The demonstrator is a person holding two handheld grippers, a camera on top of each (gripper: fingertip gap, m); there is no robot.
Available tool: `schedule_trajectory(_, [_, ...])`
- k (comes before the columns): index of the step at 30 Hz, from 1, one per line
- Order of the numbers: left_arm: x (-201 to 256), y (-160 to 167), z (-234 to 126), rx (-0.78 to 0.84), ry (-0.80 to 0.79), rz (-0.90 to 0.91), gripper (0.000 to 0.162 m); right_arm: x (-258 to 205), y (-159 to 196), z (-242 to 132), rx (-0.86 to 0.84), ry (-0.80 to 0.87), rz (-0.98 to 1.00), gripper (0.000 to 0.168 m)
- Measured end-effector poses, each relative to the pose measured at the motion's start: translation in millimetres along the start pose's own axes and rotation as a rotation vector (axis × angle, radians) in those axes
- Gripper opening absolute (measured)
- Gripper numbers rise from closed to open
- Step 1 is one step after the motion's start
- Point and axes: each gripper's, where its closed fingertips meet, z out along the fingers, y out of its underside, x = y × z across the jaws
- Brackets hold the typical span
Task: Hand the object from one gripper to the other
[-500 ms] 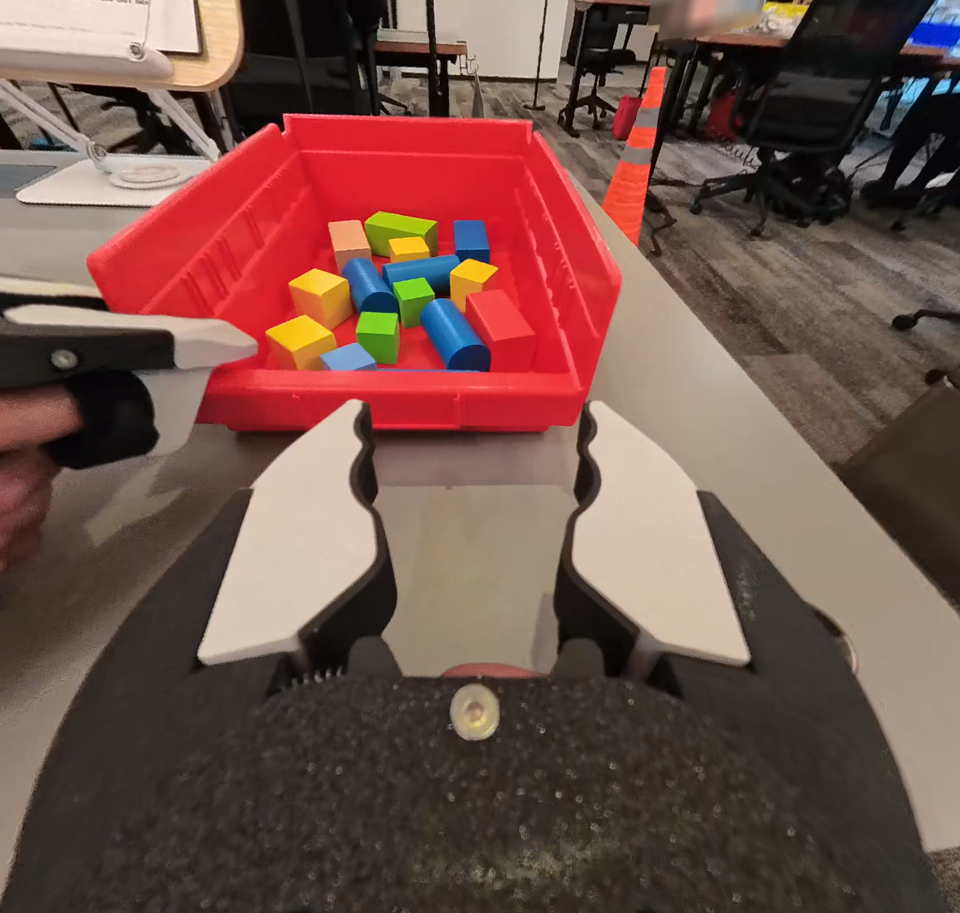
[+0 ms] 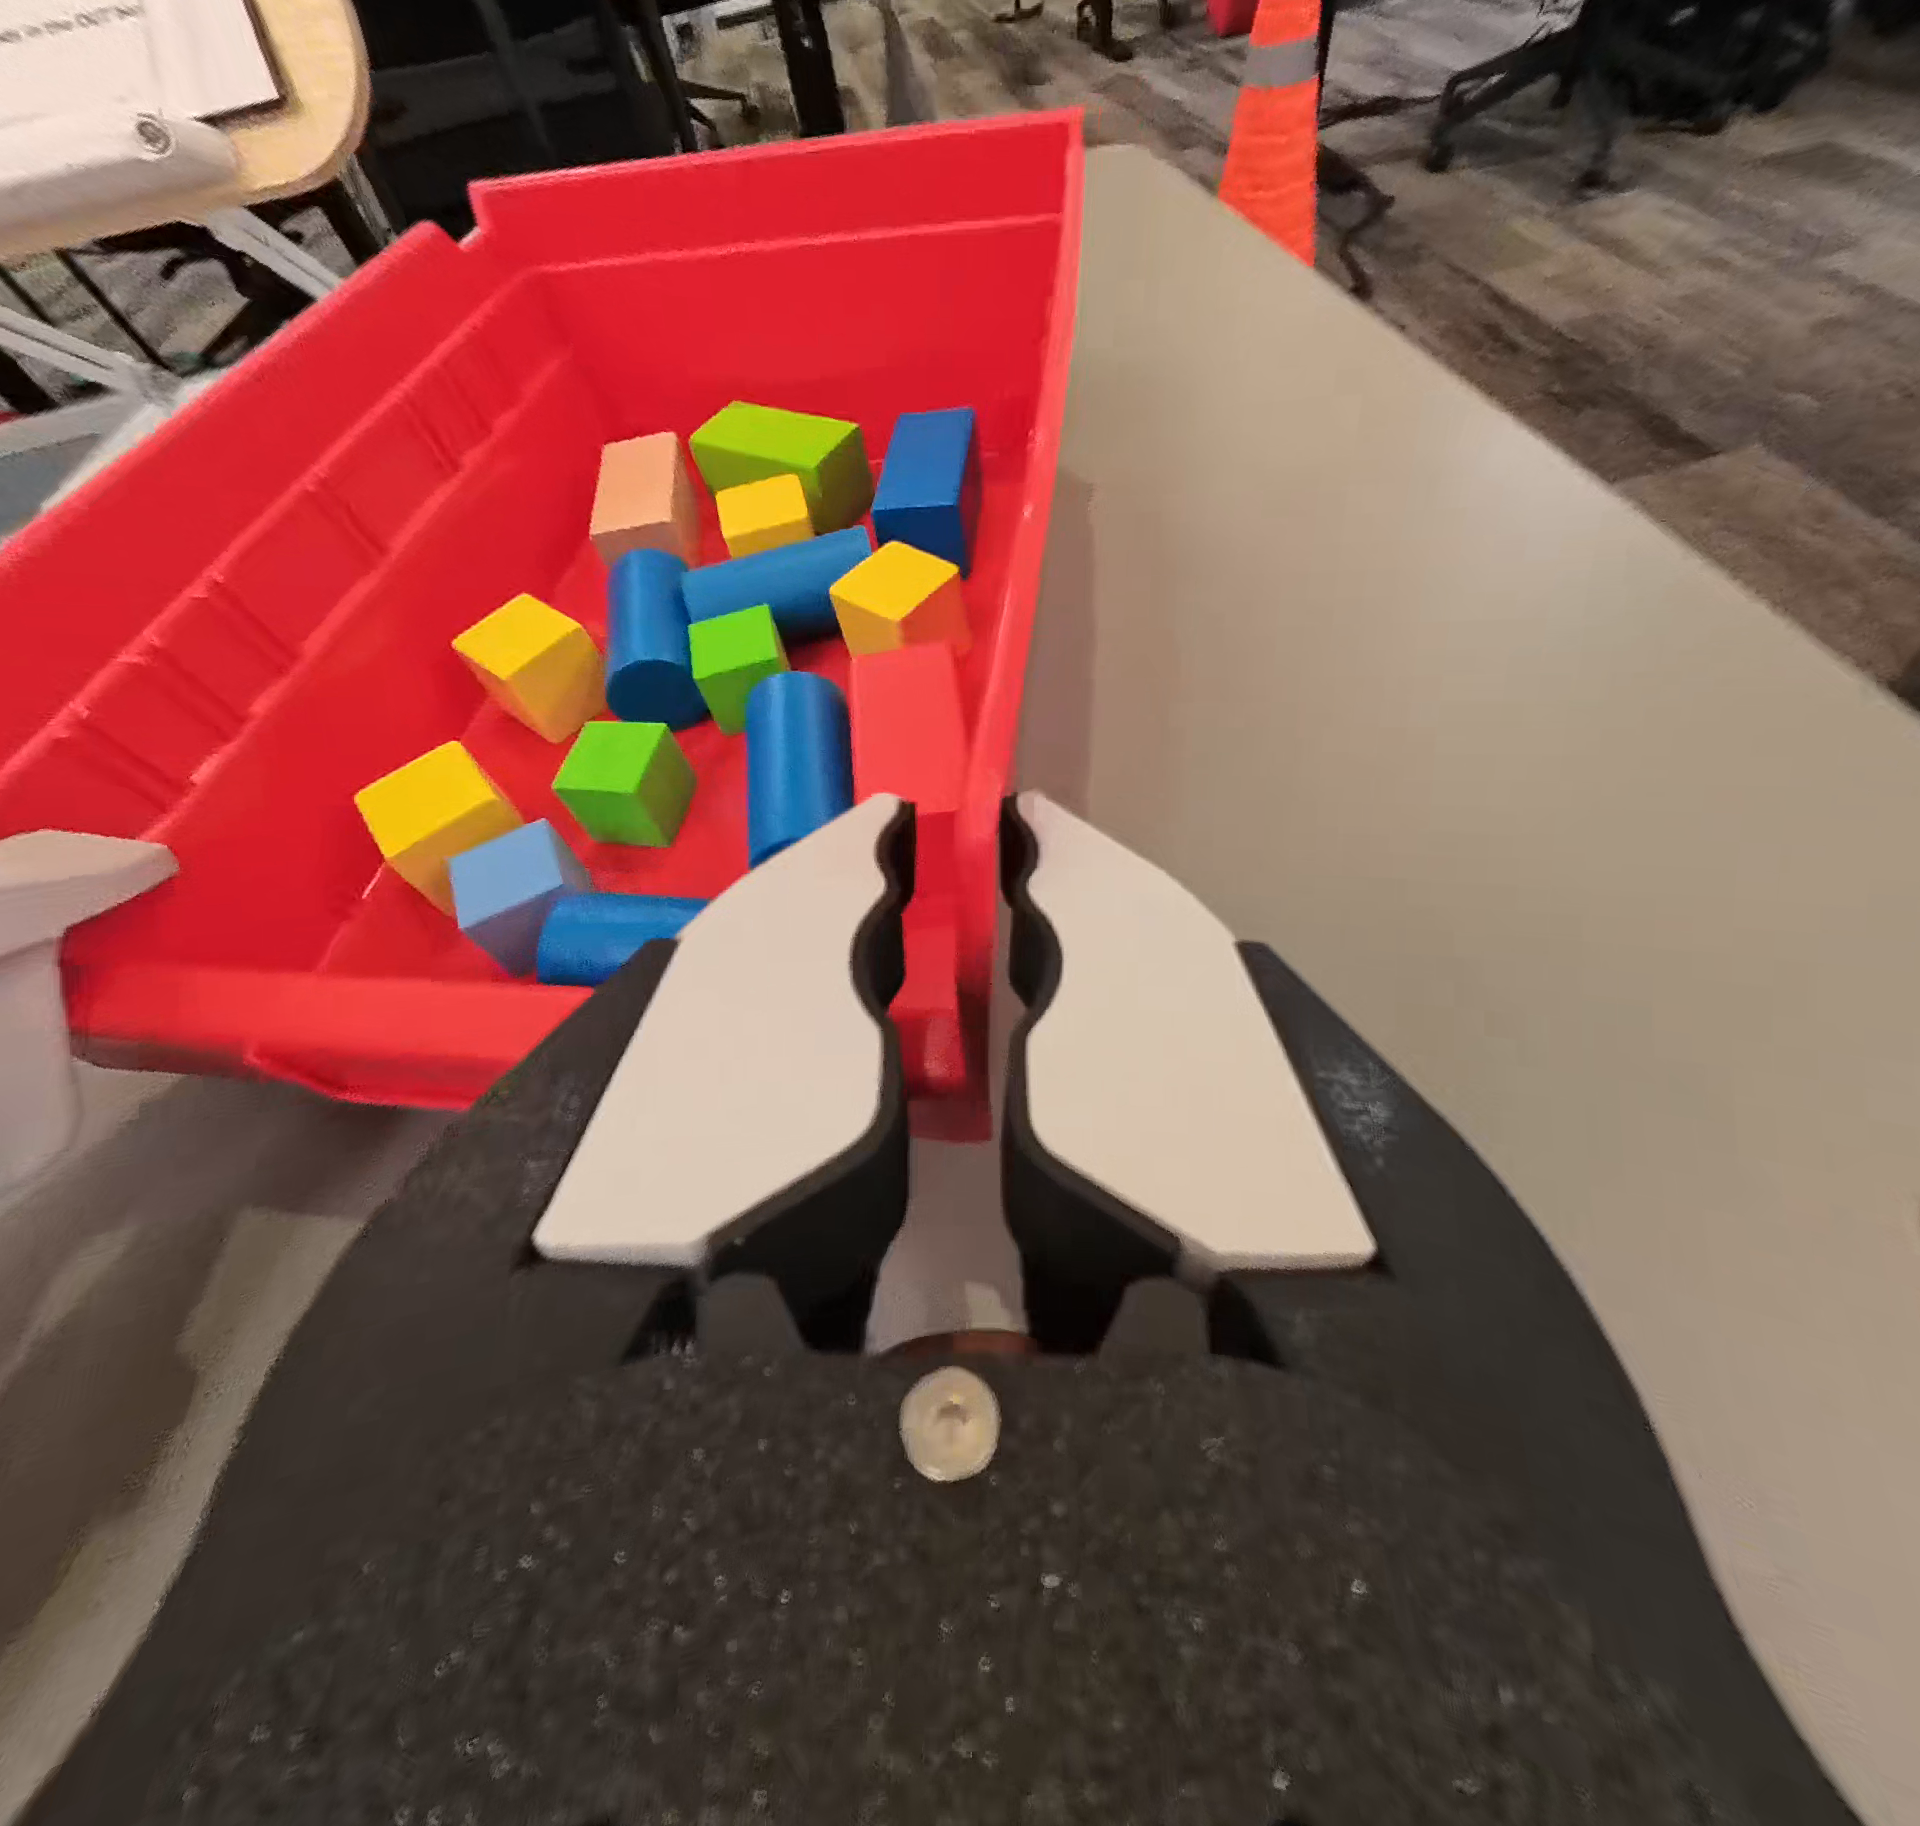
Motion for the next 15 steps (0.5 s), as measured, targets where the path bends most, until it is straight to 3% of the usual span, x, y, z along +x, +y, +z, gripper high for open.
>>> schedule_trajectory(2, [-15.7,-3.6,-11.9,0.015,-0.017,0.007,0.004,-11.6,2.9,-1.7,-0.047,0.027,-0.006,0.004])
schedule_trajectory(5, [-50.7,-10.7,-38.8,0.037,-0.052,0.007,0.004,-50.1,0.0,-2.5,-0.065,-0.016,-0.018,0.004])
schedule_trajectory(10, [-143.8,-11.3,-96.4,0.100,-0.184,-0.039,0.004,-154.8,-6.3,-5.0,-0.014,-0.139,-0.088,0.004])
schedule_trajectory(15, [-221.2,11.6,-130.1,0.115,-0.275,-0.093,0.004,-245.1,13.5,2.1,-0.033,-0.226,-0.144,0.004])
